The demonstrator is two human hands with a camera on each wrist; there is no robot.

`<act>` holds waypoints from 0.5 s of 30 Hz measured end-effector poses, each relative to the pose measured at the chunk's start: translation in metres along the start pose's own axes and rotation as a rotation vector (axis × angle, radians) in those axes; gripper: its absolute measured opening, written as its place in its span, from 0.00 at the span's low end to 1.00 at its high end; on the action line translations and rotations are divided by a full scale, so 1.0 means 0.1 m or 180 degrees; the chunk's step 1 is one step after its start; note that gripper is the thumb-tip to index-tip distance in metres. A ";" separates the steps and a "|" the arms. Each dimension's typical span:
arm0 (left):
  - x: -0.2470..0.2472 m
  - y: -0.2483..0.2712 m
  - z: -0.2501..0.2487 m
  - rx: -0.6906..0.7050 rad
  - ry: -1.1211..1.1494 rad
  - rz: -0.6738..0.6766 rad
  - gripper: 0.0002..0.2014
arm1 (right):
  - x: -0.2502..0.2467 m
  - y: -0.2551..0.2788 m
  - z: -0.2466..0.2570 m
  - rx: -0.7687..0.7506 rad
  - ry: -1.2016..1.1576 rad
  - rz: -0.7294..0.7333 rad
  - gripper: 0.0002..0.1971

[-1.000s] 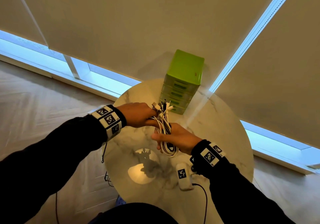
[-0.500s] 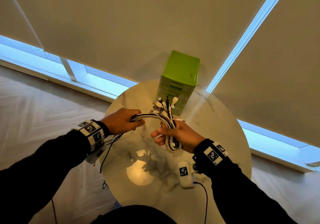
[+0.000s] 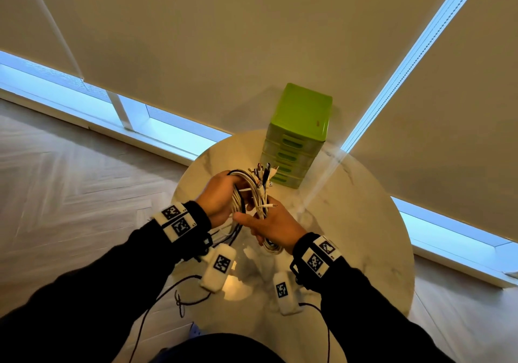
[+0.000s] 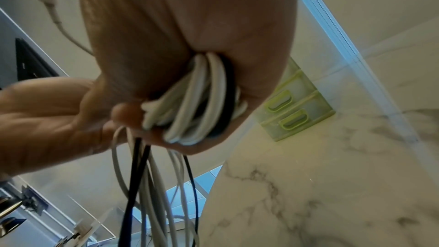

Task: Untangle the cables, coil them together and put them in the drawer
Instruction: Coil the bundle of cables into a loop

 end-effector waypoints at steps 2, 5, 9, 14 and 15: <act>0.03 0.01 0.07 -0.0252 0.0308 -0.0113 0.17 | -0.01 -0.03 -0.04 0.0030 0.0135 -0.0037 0.18; 0.04 0.02 0.13 -0.0420 0.0501 -0.0355 0.17 | -0.05 -0.09 -0.12 0.0145 0.0294 -0.0161 0.13; 0.04 0.02 0.16 -0.0380 0.0705 -0.0563 0.19 | -0.09 -0.16 -0.17 0.0227 0.0580 -0.0423 0.10; 0.06 -0.03 0.09 -0.0137 0.0733 -0.0600 0.21 | -0.01 -0.19 -0.16 0.0306 0.0403 -0.0443 0.08; 0.07 -0.04 0.08 -0.0136 0.0732 -0.0548 0.19 | 0.02 -0.19 -0.16 0.0361 0.0243 -0.0457 0.09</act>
Point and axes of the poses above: each hand's wrist, its own y-axis away from the middle knuckle, its own x-axis out of the palm, z = x × y, the point moved 7 cm from there along -y, towards the middle knuckle, and after that the axes turned 6 degrees about x, right-handed, at the moved point
